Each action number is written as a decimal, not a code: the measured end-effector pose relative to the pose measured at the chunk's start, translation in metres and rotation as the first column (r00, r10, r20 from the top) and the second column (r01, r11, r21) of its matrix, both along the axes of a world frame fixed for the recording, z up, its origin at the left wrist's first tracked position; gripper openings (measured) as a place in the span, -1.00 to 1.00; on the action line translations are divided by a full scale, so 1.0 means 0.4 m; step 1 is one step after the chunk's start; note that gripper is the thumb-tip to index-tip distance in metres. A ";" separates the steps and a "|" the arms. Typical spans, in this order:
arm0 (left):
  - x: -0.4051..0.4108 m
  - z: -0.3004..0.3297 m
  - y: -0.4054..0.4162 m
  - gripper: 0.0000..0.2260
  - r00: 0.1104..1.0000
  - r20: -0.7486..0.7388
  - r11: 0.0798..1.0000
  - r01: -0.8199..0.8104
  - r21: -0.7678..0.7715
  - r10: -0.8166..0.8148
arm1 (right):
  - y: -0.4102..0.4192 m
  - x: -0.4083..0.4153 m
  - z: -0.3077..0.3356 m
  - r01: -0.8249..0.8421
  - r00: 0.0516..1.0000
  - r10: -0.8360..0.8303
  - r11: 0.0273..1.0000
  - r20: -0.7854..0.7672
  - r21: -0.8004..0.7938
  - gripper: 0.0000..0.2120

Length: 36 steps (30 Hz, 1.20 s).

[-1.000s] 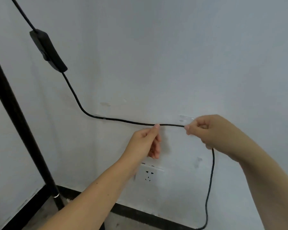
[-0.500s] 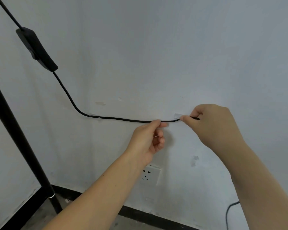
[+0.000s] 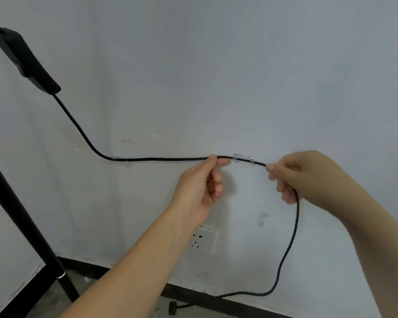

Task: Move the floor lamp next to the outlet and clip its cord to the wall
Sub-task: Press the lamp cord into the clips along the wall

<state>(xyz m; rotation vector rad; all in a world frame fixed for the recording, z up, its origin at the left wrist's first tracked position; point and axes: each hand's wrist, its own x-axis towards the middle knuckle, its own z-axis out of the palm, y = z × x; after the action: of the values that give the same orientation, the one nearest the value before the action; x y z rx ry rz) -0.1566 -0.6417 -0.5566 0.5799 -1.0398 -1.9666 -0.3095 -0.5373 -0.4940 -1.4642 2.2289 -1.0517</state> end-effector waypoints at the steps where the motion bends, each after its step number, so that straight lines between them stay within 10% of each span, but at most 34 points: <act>1: -0.001 -0.001 -0.001 -0.75 1.000 0.000 1.000 -0.004 -0.006 0.004 | 0.011 -0.009 -0.014 -0.035 0.989 0.028 0.999 0.143 0.042 -0.70; 7: -0.001 -0.010 0.004 -0.76 1.000 0.021 0.996 -0.021 -0.081 0.023 | 0.005 0.045 -0.145 -0.089 0.858 0.116 0.993 0.501 -0.077 -0.62; 14: -0.029 -0.088 0.066 -0.83 0.902 0.431 0.822 0.244 -0.515 0.003 | 0.035 0.120 -0.355 -0.203 0.628 0.159 0.979 0.762 -0.038 -0.58; 22: -0.095 -0.143 0.062 -0.77 0.764 0.544 0.663 0.211 -0.719 0.347 | 0.091 -0.033 -0.350 0.041 0.962 -0.059 0.996 0.266 0.074 -0.63; 36: -0.108 -0.151 0.060 -0.76 0.825 0.490 0.634 0.224 -0.740 0.281 | 0.060 -0.043 -0.369 0.021 0.995 -0.019 1.000 0.102 -0.013 -0.61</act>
<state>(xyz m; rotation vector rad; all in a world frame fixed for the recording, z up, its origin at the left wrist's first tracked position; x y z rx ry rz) -0.1996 -0.6178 -0.6168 0.6754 -2.0913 -1.0827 -0.3266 -0.5132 -0.6414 -1.3650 2.1740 -1.1243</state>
